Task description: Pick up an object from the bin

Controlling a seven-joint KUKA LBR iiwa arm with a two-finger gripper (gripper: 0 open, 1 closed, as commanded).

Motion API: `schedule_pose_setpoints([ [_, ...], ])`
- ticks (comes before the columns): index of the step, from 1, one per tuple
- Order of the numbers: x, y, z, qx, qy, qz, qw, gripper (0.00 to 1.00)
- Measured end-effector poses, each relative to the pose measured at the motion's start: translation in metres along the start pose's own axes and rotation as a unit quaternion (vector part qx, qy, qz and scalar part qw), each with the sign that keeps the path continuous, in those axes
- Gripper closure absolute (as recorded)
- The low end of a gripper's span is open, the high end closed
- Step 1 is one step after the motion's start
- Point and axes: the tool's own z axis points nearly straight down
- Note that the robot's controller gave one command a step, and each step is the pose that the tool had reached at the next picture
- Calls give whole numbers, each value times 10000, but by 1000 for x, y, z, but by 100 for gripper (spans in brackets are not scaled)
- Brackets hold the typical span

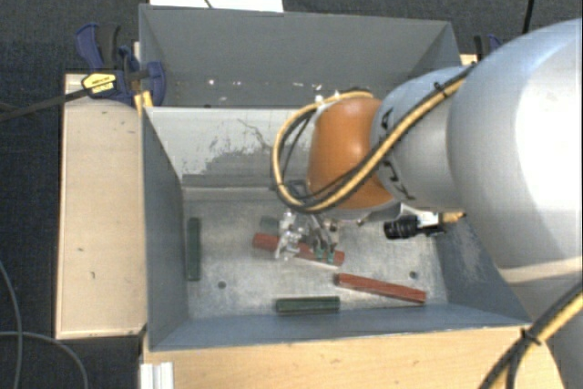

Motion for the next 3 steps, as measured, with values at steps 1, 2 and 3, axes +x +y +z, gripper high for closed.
schedule_pose_setpoints([
  [1, 3, -1, -15, 34, 91, -13, 10000, 100],
  [2, 2, 0, -29, 31, 84, -15, 10000, 100],
  [3, 1, 0, -39, 35, 89, -21, 10000, 100],
])
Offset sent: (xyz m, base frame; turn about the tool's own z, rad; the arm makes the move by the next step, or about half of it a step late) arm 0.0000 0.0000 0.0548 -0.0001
